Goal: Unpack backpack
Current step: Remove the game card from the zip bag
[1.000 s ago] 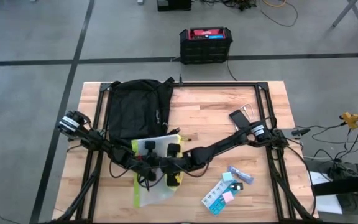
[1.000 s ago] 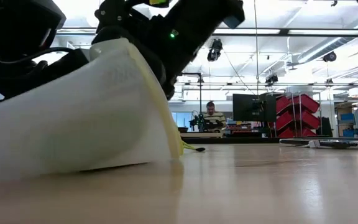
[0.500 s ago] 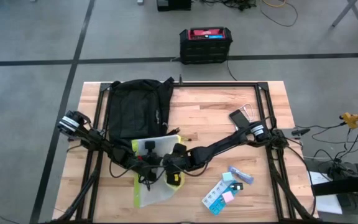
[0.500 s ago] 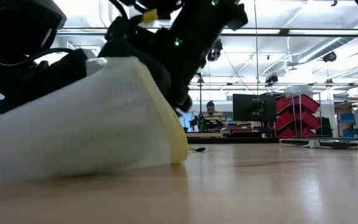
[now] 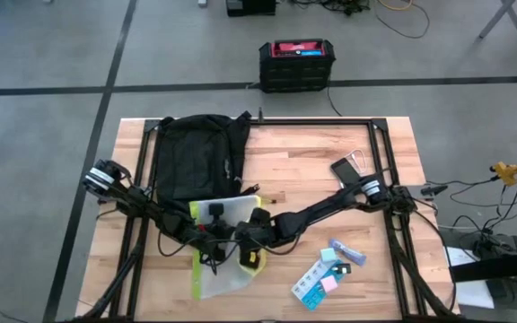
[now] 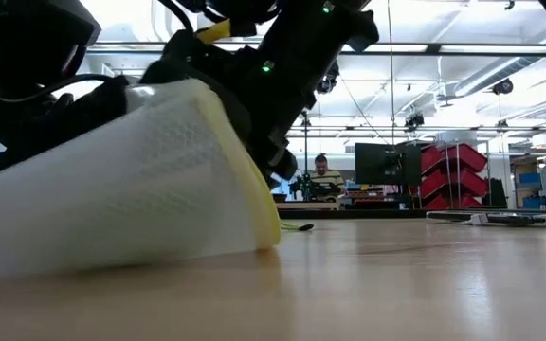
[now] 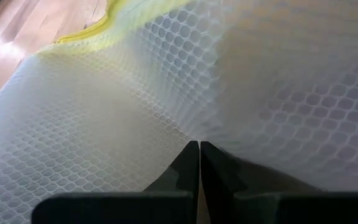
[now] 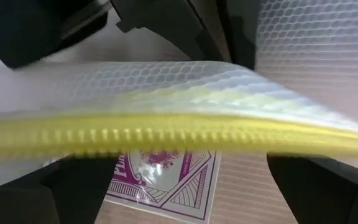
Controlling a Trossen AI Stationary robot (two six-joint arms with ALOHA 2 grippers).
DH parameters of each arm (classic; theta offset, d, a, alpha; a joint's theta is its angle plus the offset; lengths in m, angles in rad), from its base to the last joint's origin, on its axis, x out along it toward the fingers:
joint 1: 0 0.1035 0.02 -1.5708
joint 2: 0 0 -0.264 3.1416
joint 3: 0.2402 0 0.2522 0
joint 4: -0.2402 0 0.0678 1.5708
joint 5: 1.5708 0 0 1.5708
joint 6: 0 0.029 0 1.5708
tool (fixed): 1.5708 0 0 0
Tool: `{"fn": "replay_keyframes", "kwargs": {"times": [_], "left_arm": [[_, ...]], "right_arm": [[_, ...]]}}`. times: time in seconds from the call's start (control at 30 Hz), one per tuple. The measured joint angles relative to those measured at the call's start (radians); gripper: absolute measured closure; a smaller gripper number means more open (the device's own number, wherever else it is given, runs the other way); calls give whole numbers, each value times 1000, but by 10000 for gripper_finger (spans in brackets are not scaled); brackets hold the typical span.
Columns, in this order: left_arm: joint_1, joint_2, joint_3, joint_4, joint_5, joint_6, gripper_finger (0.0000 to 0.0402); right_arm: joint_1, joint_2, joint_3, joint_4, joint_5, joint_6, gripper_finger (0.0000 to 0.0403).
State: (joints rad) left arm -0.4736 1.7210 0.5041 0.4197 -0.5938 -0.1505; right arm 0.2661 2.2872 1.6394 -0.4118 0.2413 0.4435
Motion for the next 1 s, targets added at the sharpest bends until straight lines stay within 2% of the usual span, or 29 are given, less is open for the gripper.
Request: {"fn": "replay_keyframes", "kwargs": {"times": [0.2, 0.37, 0.57, 0.67, 0.83, 1.0], "left_arm": [[-1, 0, 0, -1, 0, 0, 402], [-1, 0, -2, -2, 0, 0, 402], [-1, 0, -2, -3, 1, -11, 402], [-1, 0, -2, -4, 1, -22, 402], [-1, 0, -2, -7, 1, -24, 402], [-1, 0, -2, -9, 1, -24, 402]], "right_arm": [[-4, -67, -8, -29, 59, -114, 18], [-6, -111, -8, -82, 163, -172, 18], [-9, -121, -6, -87, 125, -237, 18], [-9, -121, -8, -100, 104, -208, 18], [-9, -116, -14, -105, 15, -43, 18], [4, -78, -16, -77, 32, 37, 18]]}}
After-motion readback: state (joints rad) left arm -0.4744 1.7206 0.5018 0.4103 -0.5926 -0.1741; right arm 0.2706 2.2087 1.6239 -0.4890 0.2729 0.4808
